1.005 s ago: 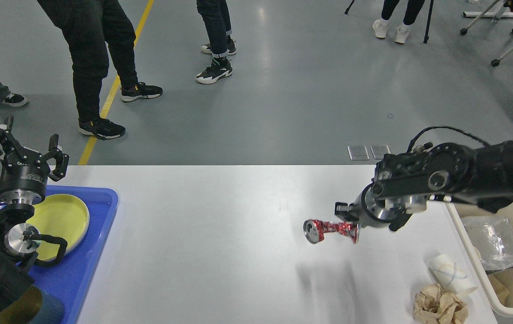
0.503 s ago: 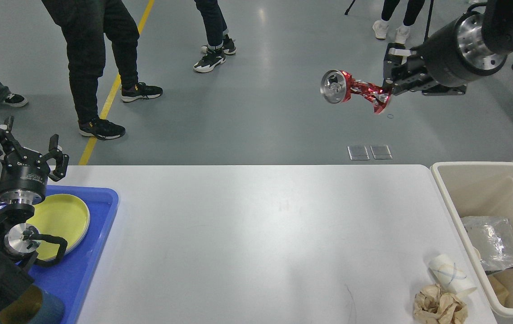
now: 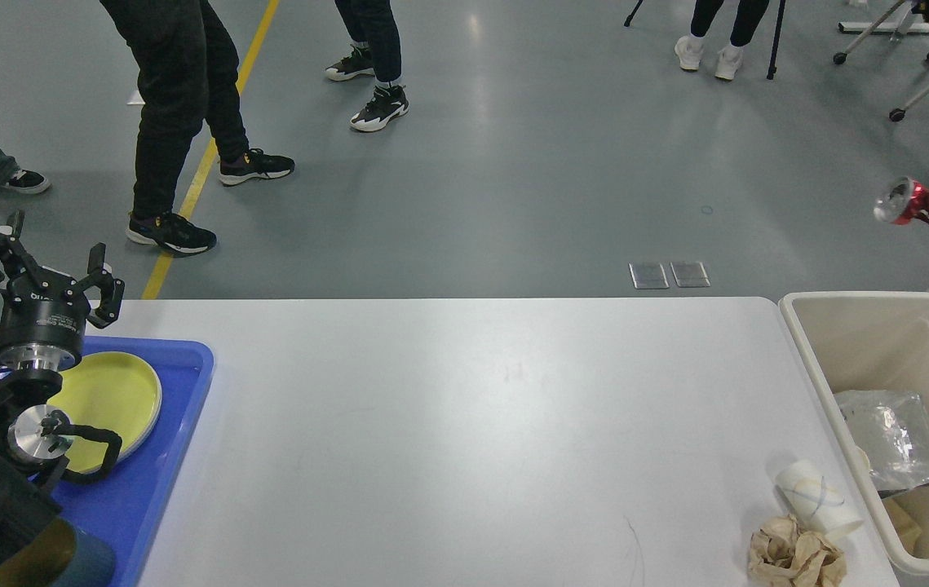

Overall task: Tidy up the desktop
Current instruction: 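Lift the red can and drop it into the cream bin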

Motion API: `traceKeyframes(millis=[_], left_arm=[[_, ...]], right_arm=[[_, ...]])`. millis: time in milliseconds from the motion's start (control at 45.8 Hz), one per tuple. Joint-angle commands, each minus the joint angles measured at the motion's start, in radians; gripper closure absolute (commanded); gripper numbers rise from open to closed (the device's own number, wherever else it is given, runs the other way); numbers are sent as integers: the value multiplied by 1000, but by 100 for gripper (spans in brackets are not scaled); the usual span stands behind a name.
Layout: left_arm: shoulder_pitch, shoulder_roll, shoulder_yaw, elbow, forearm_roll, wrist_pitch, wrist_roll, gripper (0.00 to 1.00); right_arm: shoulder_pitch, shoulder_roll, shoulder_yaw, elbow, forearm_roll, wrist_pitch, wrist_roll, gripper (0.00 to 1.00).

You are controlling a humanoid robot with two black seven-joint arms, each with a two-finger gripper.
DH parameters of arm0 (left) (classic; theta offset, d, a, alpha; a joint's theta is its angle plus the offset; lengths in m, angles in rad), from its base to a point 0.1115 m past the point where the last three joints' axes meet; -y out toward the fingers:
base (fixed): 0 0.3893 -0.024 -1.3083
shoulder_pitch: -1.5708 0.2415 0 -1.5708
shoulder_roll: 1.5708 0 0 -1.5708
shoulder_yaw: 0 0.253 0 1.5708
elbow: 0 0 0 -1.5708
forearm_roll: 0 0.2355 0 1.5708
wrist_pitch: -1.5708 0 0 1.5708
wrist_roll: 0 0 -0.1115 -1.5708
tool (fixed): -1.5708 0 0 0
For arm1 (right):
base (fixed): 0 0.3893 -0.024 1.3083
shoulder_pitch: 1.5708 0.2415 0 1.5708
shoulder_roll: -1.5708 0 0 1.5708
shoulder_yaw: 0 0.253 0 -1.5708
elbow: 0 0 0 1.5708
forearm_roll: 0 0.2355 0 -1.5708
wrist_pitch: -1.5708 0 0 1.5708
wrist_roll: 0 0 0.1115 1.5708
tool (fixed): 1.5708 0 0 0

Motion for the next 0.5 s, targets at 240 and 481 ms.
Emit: traceKeyframes(millis=[240, 481], left_arm=[[0, 0, 0, 0, 0, 0, 0, 4], [0, 0, 0, 0, 0, 0, 0, 4]], right_arm=[[-370, 14, 88, -107, 1, -153, 3, 15], [-347, 63, 88, -94, 1, -161, 3, 5]])
